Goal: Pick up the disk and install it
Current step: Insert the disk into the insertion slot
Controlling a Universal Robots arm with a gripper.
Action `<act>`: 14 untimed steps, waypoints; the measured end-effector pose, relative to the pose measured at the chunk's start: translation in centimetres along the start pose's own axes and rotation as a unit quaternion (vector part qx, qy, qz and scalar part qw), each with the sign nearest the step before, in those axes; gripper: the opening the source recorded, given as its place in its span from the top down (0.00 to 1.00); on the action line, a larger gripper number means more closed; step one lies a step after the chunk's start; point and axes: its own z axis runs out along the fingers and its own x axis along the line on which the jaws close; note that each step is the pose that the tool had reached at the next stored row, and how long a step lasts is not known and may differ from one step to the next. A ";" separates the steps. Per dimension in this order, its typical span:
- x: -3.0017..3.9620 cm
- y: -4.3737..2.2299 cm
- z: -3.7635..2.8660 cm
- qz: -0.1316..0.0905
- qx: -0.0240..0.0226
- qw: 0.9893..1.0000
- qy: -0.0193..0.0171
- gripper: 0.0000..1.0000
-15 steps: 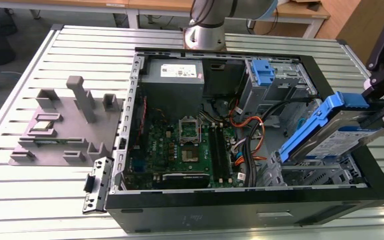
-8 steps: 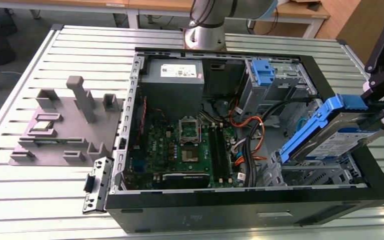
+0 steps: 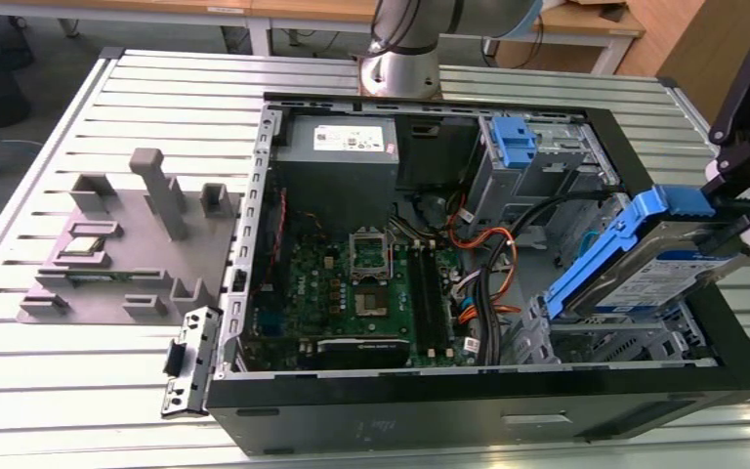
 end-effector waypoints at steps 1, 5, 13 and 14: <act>-0.01 0.01 0.00 0.000 0.000 1.000 0.000 0.65; -0.07 0.01 0.10 0.000 0.000 1.000 0.000 0.65; -0.04 -0.04 0.94 0.000 0.000 1.000 0.000 0.65; -0.02 -0.05 1.11 0.000 0.000 1.000 0.000 0.65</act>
